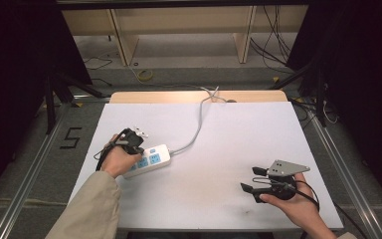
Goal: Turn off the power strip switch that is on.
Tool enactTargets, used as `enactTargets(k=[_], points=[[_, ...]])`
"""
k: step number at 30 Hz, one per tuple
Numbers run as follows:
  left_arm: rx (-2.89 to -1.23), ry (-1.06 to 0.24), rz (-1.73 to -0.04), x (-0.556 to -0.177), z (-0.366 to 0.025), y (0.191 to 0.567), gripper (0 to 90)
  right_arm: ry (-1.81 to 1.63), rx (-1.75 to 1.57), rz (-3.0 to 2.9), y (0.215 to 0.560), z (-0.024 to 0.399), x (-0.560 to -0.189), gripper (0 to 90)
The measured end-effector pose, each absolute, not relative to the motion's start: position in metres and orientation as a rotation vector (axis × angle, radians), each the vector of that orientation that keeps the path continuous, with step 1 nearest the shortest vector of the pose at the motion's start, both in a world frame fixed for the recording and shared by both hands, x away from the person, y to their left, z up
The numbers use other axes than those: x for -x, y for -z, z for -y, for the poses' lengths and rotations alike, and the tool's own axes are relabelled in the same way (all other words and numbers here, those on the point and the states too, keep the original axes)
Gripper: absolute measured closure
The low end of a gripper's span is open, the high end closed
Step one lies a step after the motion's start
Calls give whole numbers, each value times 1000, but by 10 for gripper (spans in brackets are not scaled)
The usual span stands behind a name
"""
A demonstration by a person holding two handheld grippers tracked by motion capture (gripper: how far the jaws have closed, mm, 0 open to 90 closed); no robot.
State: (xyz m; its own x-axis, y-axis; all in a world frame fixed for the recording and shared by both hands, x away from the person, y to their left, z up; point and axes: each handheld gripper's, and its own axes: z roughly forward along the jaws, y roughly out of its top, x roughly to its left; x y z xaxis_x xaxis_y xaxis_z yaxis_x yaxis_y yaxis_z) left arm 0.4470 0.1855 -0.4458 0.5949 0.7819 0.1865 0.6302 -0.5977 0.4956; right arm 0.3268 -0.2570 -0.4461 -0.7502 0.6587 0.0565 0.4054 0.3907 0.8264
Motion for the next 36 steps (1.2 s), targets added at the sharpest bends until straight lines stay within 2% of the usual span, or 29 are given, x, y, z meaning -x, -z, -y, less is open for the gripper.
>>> enactTargets(k=[36], points=[[-2499,-482,-1162,-456,-183,442,899,-1287,-932,-2380,446,257,-326,290]])
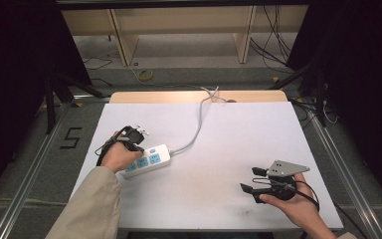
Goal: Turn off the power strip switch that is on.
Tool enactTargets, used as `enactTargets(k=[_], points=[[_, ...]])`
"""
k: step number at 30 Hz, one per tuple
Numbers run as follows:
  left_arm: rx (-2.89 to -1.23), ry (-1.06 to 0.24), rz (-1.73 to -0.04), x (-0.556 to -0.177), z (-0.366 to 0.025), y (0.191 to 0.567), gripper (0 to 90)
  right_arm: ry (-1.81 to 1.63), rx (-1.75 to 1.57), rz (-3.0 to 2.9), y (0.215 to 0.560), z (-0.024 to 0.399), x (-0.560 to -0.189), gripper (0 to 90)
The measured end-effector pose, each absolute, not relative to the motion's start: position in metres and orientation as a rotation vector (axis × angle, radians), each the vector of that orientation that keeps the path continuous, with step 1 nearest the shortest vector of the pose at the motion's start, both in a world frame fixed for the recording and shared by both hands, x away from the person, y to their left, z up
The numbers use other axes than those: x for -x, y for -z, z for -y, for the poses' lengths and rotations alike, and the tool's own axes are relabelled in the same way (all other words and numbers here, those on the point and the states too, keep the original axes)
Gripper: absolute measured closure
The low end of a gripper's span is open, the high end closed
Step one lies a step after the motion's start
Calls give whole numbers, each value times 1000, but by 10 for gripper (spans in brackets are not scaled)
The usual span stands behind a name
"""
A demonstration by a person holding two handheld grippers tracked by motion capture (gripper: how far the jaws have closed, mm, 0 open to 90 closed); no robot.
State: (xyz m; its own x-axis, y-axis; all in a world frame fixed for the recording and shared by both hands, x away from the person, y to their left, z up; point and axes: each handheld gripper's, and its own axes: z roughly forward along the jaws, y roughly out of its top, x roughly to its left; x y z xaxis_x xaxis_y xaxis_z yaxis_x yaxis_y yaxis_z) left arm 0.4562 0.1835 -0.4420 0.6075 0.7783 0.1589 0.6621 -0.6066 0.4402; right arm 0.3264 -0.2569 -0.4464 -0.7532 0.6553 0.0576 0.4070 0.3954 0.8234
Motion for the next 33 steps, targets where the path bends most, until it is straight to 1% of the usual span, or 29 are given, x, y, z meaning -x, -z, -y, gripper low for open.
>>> enactTargets(k=[4,12,33], points=[[-2507,-493,-1163,-456,-182,442,899,-1287,-932,-2380,446,257,-326,290],[-2484,-454,-1188,-458,-185,442,900,-1286,-931,-2382,447,257,-326,290],[-2496,-443,-1192,-459,-184,442,900,-1288,-926,-2382,447,257,-326,290]])
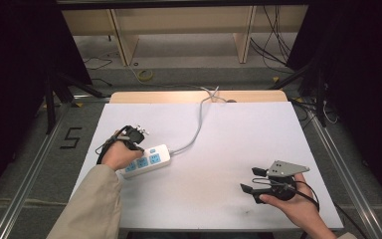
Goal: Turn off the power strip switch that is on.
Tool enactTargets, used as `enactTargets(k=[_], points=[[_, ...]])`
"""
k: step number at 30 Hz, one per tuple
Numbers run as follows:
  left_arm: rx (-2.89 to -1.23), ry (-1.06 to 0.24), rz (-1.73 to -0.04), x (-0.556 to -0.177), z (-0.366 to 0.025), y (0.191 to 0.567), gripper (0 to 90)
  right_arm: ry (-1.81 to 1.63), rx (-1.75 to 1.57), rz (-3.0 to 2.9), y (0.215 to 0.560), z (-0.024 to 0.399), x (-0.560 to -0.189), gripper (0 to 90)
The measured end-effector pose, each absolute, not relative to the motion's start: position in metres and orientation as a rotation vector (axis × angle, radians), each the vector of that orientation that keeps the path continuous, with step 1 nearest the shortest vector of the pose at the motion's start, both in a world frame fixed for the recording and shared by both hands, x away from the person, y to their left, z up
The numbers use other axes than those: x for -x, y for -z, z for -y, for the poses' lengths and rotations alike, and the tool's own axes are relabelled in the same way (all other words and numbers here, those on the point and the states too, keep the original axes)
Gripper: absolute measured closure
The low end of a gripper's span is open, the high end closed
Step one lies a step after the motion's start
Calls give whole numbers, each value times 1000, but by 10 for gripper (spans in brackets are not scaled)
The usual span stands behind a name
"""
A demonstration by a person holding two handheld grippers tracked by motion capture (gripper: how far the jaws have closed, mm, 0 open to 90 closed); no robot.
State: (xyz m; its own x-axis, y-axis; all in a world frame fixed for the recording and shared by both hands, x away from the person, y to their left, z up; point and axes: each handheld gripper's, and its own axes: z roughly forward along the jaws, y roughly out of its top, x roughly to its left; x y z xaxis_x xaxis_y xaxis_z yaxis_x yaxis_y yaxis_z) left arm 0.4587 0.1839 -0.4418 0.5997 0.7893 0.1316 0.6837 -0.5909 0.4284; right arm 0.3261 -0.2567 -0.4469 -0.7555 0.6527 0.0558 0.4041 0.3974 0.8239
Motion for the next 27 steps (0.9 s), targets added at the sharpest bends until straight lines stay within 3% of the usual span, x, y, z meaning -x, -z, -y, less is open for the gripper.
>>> enactTargets(k=[27], points=[[-2510,-447,-1191,-459,-182,442,900,-1286,-920,-2385,446,257,-326,289]])
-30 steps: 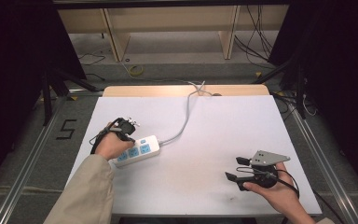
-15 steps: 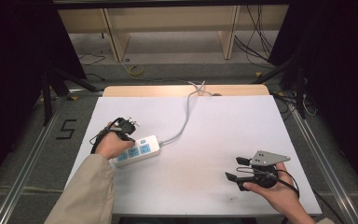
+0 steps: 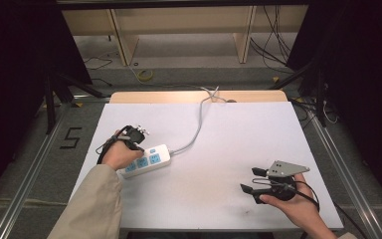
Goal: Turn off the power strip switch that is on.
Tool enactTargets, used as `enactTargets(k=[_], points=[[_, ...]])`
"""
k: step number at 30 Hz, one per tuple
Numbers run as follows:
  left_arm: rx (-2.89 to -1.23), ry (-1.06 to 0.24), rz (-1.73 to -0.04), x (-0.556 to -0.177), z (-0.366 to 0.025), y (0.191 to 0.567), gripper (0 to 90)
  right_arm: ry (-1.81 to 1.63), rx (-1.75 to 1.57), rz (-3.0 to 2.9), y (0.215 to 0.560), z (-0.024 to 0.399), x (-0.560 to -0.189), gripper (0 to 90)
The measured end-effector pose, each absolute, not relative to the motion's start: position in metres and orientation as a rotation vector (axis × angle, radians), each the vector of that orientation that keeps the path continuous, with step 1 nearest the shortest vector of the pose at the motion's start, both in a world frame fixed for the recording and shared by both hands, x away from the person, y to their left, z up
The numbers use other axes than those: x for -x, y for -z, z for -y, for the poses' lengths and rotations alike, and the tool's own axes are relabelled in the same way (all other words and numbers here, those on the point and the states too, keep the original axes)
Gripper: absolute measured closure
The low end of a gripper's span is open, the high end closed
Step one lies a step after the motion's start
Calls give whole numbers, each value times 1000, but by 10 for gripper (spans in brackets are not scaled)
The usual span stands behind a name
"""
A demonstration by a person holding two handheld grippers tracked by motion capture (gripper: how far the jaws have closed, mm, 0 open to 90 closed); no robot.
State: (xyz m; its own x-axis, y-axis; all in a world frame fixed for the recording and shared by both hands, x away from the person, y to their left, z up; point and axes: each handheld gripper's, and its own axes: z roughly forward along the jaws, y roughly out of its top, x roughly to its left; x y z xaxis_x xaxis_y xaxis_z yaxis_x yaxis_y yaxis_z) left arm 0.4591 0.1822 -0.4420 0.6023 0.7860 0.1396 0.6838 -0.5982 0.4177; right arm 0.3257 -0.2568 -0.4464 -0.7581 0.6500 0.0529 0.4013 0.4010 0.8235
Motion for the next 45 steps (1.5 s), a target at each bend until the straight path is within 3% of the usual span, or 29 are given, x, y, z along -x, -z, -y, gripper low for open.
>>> enactTargets(k=[45], points=[[-2490,-425,-1194,-460,-185,441,900,-1287,-921,-2382,446,257,-326,290]])
